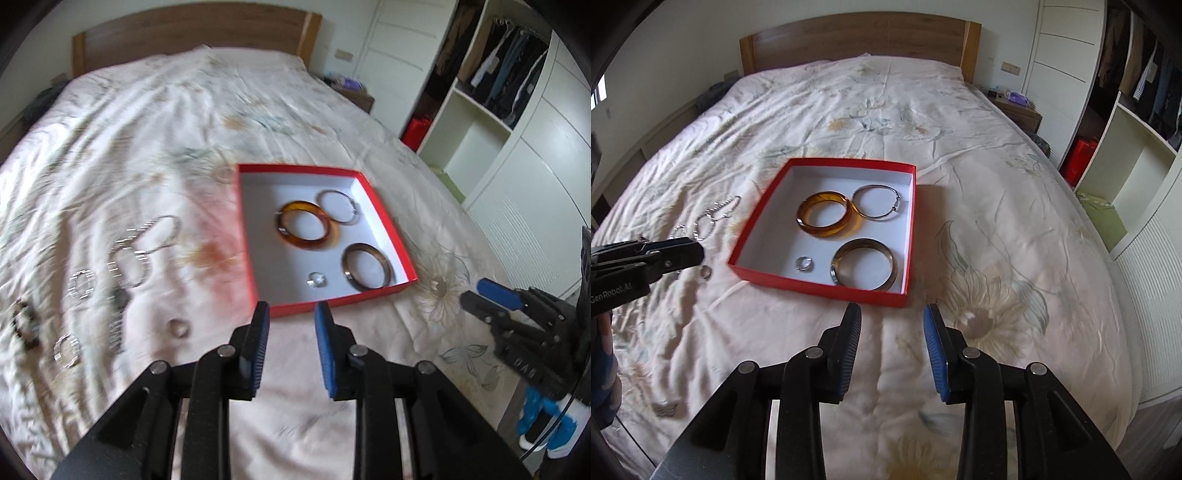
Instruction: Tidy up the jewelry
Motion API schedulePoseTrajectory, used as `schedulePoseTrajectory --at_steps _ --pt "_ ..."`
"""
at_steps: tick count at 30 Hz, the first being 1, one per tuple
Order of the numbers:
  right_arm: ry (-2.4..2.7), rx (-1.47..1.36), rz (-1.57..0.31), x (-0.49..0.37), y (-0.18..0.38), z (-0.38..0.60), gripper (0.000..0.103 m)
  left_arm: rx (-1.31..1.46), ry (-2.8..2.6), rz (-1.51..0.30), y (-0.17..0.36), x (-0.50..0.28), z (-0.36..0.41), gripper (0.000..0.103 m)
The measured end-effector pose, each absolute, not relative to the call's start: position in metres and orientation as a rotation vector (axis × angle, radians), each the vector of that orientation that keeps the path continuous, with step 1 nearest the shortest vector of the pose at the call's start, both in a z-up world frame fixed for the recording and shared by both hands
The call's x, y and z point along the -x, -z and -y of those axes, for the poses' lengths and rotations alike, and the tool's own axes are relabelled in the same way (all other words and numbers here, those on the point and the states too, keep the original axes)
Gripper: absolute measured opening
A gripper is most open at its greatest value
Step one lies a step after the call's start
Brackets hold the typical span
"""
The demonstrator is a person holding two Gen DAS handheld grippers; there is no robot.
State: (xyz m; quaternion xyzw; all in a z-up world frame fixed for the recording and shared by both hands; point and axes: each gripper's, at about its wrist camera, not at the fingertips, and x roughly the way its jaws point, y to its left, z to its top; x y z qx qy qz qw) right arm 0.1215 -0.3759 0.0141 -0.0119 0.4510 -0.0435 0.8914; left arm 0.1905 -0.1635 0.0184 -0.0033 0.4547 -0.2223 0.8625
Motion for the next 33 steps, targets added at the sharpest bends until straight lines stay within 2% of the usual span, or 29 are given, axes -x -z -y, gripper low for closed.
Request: schedulePoseTrajectory --at_steps 12,21,27,33 --pt "0.023 0.012 -0.821 -0.062 -0.063 0.331 0.038 0.033 0.246 -0.804 -0.070 -0.104 0.023 0.024" --pt "-0.027 0.036 -0.744 -0.030 -0.097 0.288 0.040 0.109 0.077 -0.775 -0.094 -0.057 -0.088 0.024" --pt "-0.066 0.082 -0.705 -0.015 -0.115 0.260 0.043 0.141 0.049 -0.749 -0.099 -0.035 -0.114 0.026" --pt "-0.112 0.111 -0.717 -0.021 -0.110 0.240 0.044 0.180 0.044 -0.774 -0.081 -0.034 -0.114 0.027"
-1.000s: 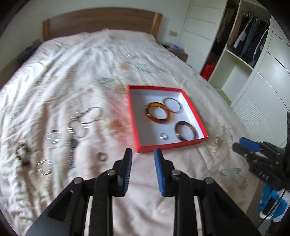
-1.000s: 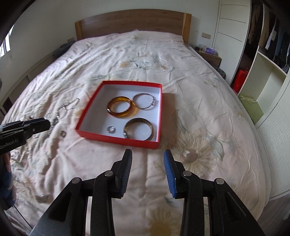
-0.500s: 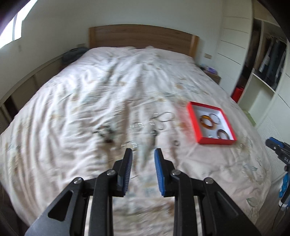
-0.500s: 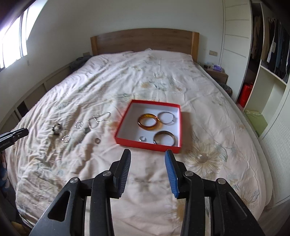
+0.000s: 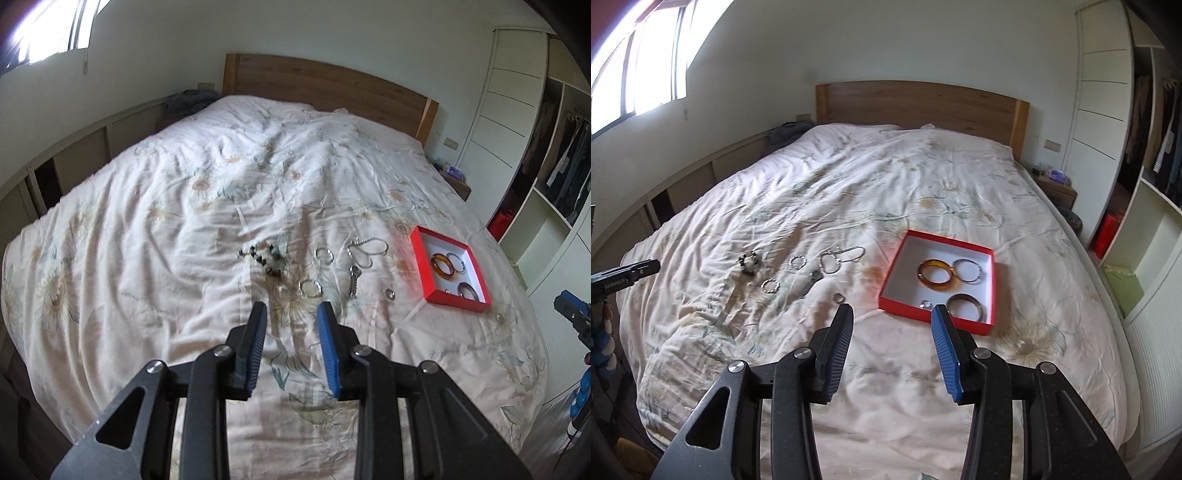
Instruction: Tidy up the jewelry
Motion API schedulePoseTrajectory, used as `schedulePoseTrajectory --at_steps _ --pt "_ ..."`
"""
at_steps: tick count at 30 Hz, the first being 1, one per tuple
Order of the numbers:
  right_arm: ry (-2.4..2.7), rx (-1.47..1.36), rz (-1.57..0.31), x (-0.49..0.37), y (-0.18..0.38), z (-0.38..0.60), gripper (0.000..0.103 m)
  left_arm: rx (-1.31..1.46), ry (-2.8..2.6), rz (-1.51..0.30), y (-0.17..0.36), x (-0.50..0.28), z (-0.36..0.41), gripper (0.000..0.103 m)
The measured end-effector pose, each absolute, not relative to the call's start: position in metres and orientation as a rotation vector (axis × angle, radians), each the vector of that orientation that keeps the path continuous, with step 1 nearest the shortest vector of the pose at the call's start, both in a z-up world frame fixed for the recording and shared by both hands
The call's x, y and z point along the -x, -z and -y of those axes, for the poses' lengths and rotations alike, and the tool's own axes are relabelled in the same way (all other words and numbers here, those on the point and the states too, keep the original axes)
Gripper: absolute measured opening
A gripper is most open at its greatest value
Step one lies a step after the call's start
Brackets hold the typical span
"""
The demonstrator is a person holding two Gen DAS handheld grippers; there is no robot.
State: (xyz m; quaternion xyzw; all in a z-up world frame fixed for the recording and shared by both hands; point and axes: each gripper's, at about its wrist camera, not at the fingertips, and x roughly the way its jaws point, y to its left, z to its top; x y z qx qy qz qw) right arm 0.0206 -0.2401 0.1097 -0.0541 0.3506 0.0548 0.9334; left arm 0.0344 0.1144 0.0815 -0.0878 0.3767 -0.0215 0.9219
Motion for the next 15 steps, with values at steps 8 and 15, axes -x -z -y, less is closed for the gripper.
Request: schedulePoseTrajectory --at_steps 8,15 --pt "-0.170 0.112 -0.814 -0.047 -0.069 0.226 0.044 0.162 0.066 -0.870 -0.044 -0.056 -0.098 0.027" --pt "-0.214 0.103 -0.893 -0.081 -0.034 0.219 0.044 0.167 0.082 -0.931 -0.019 -0.084 -0.084 0.027"
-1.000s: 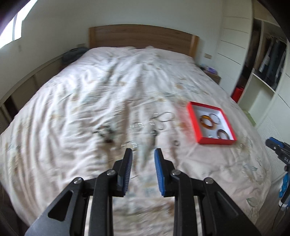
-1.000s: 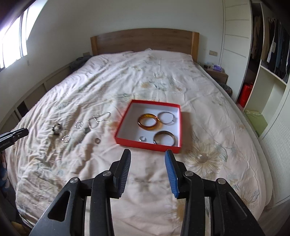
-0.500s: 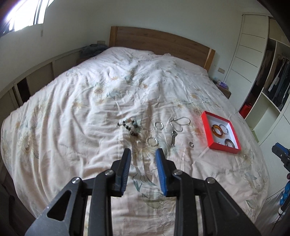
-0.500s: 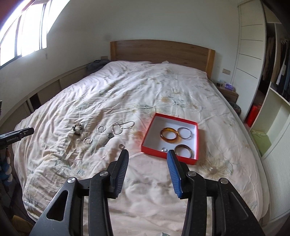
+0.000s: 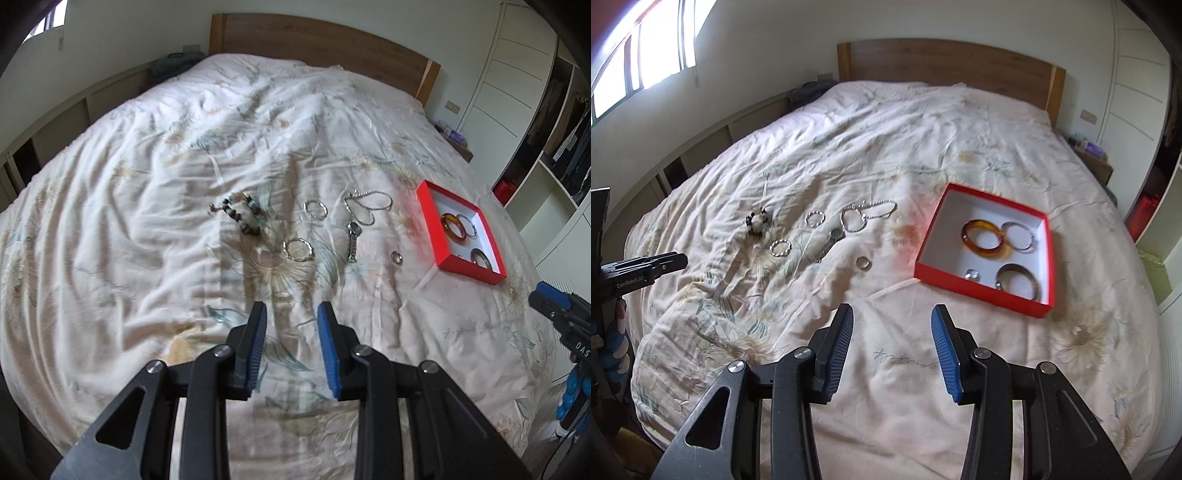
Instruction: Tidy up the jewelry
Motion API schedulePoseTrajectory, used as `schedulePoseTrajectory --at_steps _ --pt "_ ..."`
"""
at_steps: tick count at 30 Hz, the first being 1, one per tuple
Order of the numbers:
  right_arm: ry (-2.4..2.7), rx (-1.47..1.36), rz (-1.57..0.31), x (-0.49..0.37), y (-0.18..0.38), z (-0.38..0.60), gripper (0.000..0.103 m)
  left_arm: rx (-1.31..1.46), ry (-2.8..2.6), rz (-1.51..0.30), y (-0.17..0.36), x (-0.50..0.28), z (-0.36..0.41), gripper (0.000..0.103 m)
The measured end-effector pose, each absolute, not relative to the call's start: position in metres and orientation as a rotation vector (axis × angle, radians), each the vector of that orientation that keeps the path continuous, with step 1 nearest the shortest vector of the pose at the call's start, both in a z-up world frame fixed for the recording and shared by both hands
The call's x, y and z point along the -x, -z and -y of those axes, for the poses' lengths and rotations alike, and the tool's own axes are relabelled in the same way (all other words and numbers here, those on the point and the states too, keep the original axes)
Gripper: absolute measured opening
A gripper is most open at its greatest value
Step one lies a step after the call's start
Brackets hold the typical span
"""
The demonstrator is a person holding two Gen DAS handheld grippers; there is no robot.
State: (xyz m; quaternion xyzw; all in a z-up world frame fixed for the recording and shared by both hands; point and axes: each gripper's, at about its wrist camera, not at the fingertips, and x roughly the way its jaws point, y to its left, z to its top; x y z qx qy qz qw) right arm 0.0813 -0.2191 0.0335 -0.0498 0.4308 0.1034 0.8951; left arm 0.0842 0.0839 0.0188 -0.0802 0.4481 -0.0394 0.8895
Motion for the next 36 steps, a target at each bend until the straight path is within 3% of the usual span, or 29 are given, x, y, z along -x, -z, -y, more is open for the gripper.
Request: schedulePoseTrajectory --at_steps 15,36 --pt "-0.303 0.108 -1.036 -0.152 0.039 0.199 0.044 0.171 0.095 -1.027 0.035 -0.144 -0.077 0.027" --pt "-0.388 0.138 -1.088 -0.236 0.093 0.160 0.044 0.111 0.123 -1.116 0.095 -0.240 -0.050 0.028"
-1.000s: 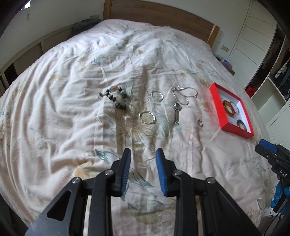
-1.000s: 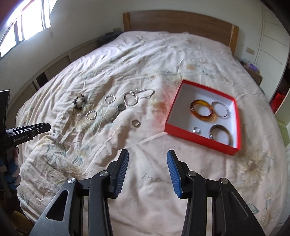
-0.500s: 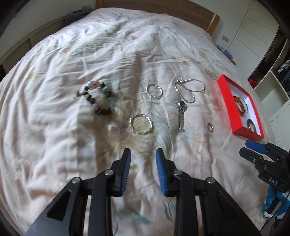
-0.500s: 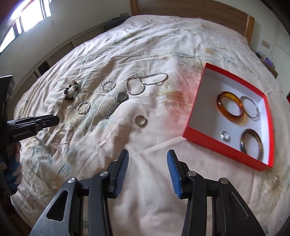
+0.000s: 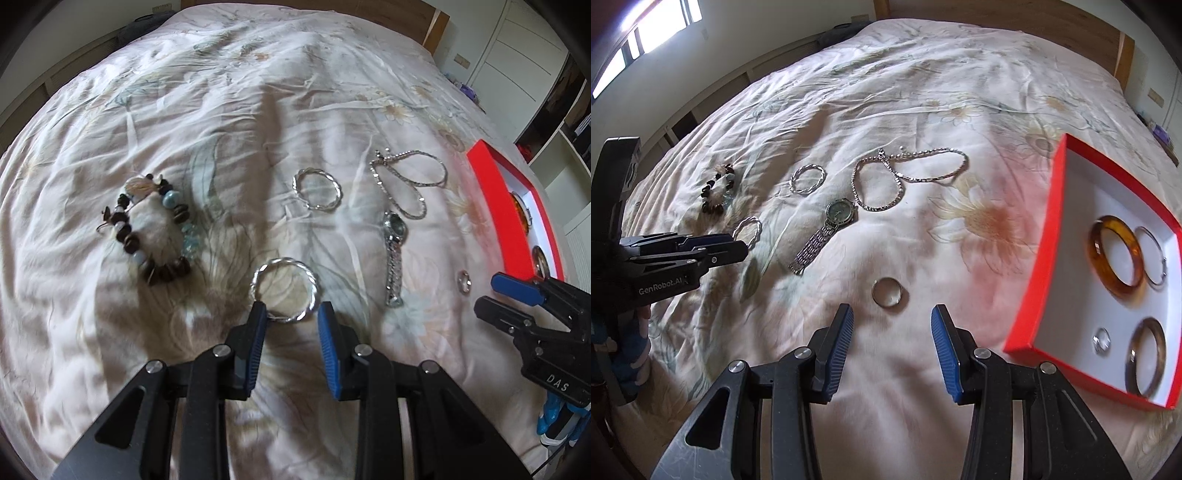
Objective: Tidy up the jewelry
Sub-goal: 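Grasp the twisted silver bangle with the left tool while the right tool grasps the black ring, then carry the silver bangle and black ring over the red box and lower them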
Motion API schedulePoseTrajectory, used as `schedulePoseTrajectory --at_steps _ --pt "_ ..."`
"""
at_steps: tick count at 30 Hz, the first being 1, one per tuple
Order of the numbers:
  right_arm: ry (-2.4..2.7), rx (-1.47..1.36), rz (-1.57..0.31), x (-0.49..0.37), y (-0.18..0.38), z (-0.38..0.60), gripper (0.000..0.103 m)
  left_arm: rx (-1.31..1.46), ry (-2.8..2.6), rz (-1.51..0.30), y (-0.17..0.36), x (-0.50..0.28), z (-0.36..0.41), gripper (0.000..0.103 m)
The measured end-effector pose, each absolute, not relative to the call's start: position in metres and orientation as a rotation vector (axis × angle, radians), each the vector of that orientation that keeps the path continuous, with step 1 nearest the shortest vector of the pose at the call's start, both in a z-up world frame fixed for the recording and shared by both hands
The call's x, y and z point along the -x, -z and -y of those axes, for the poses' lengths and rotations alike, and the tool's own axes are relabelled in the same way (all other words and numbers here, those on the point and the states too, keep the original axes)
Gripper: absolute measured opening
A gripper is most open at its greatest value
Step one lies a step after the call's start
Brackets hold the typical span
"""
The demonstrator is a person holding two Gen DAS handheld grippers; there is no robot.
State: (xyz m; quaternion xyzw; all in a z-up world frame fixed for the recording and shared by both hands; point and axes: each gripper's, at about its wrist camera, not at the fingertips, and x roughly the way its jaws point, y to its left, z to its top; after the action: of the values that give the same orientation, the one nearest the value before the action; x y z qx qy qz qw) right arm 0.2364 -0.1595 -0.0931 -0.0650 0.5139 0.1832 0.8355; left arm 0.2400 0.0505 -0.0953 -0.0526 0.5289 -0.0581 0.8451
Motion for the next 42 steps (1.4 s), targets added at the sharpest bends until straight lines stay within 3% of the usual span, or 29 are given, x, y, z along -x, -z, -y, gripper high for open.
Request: schedulePoseTrajectory --at_steps 12,14,16,18,24,30,42 --pt "-0.403 0.146 -1.099 -0.252 0.107 0.150 0.043 0.127 0.135 -1.108 0.107 -0.249 -0.049 0.034" --pt "-0.404 0.150 -1.097 -0.253 0.108 0.149 0.041 0.135 0.136 -1.101 0.108 -0.249 -0.050 0.034" --pt "-0.409 0.154 -1.101 -0.253 0.109 0.148 0.030 0.139 0.137 -1.095 0.108 -0.249 -0.051 0.034" --pt "-0.414 0.163 -1.106 -0.252 0.111 0.145 0.020 0.137 0.137 -1.086 0.108 -0.248 -0.051 0.032" --pt "-0.415 0.153 -1.103 -0.244 0.111 0.147 0.020 0.130 0.132 -1.058 0.105 -0.242 -0.053 0.016" --pt "-0.420 0.151 -1.104 -0.231 0.105 0.150 0.020 0.138 0.140 -1.043 0.098 -0.234 -0.055 0.008" --pt "-0.415 0.139 -1.096 -0.215 0.097 0.156 0.020 0.176 0.147 -1.020 0.092 -0.228 -0.061 0.003"
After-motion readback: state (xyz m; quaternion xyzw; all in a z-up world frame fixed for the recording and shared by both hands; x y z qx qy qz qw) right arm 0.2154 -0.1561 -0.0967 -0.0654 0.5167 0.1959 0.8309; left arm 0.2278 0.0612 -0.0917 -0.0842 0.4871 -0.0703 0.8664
